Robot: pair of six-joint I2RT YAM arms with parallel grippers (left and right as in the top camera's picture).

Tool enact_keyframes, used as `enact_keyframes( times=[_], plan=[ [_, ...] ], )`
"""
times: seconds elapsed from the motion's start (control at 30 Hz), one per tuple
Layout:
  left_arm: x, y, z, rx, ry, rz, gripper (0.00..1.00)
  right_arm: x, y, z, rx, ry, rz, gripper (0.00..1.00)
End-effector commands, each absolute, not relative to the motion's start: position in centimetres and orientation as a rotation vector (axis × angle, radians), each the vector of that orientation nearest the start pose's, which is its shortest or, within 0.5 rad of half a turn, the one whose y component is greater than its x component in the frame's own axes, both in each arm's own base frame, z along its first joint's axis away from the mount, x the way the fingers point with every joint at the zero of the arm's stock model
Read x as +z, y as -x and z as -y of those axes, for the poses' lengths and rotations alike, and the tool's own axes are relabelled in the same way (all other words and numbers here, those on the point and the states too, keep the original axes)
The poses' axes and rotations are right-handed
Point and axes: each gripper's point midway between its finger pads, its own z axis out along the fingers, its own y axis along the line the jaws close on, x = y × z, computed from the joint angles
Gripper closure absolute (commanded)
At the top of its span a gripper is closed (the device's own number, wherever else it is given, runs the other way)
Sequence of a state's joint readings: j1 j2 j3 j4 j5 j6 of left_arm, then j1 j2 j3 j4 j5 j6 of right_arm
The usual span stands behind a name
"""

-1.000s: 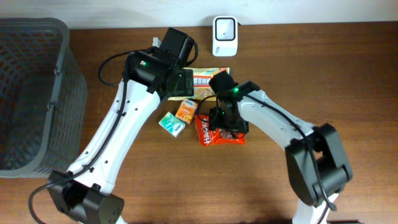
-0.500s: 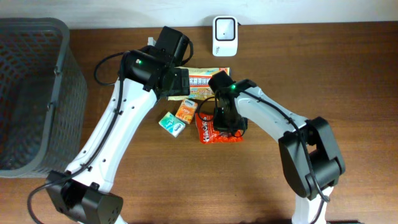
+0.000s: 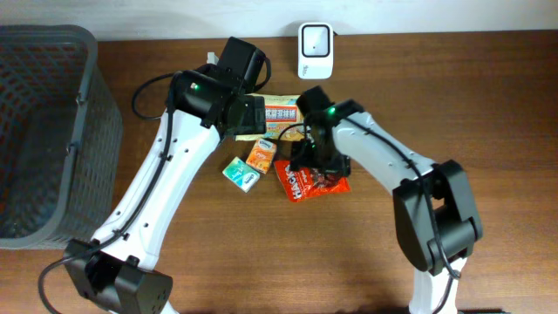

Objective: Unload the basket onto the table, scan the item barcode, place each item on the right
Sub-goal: 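Lower the right gripper onto the red bag and grasp it, then lift the red bag to the white scanner and hold it there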

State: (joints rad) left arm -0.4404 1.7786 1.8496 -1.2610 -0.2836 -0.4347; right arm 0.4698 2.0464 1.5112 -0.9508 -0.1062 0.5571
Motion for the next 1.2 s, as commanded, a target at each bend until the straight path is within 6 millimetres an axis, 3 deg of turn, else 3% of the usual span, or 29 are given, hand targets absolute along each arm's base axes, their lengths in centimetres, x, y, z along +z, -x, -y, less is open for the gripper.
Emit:
enact_keyframes(
  times=[0.0,0.1,0.17,0.27,0.33,0.47,0.63,0.73,0.9,1.07,1.17],
  plan=[
    [22.4,-38.4,12.5,0.142,0.071,-2.693,0.0,0.4,-33.6,-19.5,0.104,-0.189,-3.156,0.11],
    [22.4,-38.4,12.4,0.143,0.071,-2.694,0.01,-1.0,-33.2,-18.9,0.044,-0.195,-3.182,0.25],
    [22.4,-38.4,12.4,0.143,0.071,-2.694,0.01,-1.4,-33.1,-18.9,0.035,-0.196,-3.192,0.61],
    [22.4,-38.4,12.4,0.143,0.071,-2.694,0.01,-1.3,-33.2,-18.9,0.037,-0.196,-3.189,0.88],
    [22.4,-38.4,12.4,0.143,0.071,-2.694,0.01,-1.1,-33.3,-18.9,0.035,-0.197,-3.19,0.95],
    [22.4,-38.4,12.4,0.143,0.071,-2.694,0.01,0.1,-33.7,-18.6,0.023,-0.206,-3.196,0.96],
    [22.4,-38.4,12.4,0.143,0.071,-2.693,0.01,2.7,-36.2,-18.2,0.053,-0.115,-3.153,0.96],
    [22.4,-38.4,12.4,0.143,0.071,-2.693,0.01,5.3,-38.8,-18.4,0.077,0.022,-3.076,0.96],
    [22.4,-38.4,12.4,0.143,0.071,-2.693,0.0,10.2,-43.1,-16.4,-0.078,0.042,-2.904,0.96],
    [22.4,-38.4,12.4,0.143,0.071,-2.692,0.01,13.1,-45.9,-15.3,-0.078,-0.013,-2.798,0.96],
    [22.4,-38.4,12.5,0.142,0.071,-2.692,0.0,14.9,-49.3,-15.7,-0.022,0.047,-2.661,0.96]
  ],
)
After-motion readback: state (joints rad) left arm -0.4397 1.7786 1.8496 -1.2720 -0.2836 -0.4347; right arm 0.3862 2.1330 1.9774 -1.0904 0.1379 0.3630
